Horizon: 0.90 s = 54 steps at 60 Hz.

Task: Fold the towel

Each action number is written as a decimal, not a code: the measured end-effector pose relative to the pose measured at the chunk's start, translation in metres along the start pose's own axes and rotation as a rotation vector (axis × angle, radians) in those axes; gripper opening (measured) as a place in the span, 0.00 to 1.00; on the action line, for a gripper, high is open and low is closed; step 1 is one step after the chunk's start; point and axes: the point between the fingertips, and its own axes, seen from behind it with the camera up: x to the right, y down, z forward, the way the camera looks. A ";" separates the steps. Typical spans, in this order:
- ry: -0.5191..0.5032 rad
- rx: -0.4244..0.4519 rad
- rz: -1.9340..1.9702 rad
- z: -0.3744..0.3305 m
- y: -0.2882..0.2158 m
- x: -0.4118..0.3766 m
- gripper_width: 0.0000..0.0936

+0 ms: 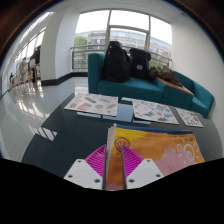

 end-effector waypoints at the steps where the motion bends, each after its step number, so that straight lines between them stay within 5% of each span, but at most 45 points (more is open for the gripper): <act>1: 0.002 -0.001 -0.007 0.000 -0.001 0.000 0.21; 5: 0.046 0.002 -0.037 0.003 -0.001 0.010 0.03; 16: -0.047 -0.025 0.029 -0.007 -0.006 0.008 0.03; 23: -0.081 0.047 0.093 -0.034 -0.042 0.042 0.03; 36: 0.045 0.094 0.137 -0.067 -0.060 0.187 0.03; 43: 0.134 0.031 0.167 -0.047 -0.025 0.263 0.03; 50: 0.214 -0.018 0.168 -0.022 0.009 0.322 0.19; 54: 0.236 -0.061 0.161 -0.018 0.025 0.342 0.42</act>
